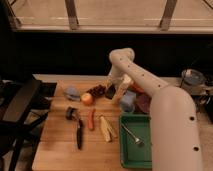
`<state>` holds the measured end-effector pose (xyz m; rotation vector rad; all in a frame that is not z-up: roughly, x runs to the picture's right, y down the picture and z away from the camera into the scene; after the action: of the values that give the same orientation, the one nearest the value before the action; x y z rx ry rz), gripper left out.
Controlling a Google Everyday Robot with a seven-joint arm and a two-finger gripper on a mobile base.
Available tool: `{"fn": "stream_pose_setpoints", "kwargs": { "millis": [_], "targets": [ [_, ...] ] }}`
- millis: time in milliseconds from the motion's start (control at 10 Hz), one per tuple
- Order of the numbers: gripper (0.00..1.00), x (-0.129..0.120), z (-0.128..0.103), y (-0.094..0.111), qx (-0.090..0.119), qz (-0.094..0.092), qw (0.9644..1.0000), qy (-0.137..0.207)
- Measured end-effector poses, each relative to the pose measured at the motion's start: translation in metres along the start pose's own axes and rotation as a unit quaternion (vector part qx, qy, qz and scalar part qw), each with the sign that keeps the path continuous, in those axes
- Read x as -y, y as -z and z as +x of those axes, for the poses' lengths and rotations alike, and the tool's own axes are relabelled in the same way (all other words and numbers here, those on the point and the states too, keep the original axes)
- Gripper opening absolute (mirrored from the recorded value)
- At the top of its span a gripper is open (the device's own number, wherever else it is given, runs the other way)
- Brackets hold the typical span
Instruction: Wipe red bowl with eraser
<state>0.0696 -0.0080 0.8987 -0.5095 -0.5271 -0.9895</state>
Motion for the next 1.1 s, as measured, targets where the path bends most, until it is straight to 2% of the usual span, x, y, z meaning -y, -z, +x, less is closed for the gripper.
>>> {"fn": "stream_pose_setpoints", "kwargs": {
  "millis": [100,300,500,600,800,1000,1100],
  "targets": [
    [0.00,-0.006,0.018,0.026,-0.011,0.013,0.9997,-0.020],
    [0.00,-0.020,0.049,0.062,-0.033,0.027,0.9977,-0.053],
    [0.00,-0.059,0.084,0.095,-0.055,0.036,0.9924,-0.104],
    [0.00,-0.074,0.093,0.105,-0.056,0.038,0.9901,-0.123],
    [0.00,-0.081,0.099,0.110,-0.060,0.043,0.9883,-0.133],
    [0.00,-0.080,0.098,0.108,-0.063,0.040,0.9886,-0.131],
    [0.00,-0.082,0.096,0.104,-0.078,0.046,0.9872,-0.131]
  ]
}}
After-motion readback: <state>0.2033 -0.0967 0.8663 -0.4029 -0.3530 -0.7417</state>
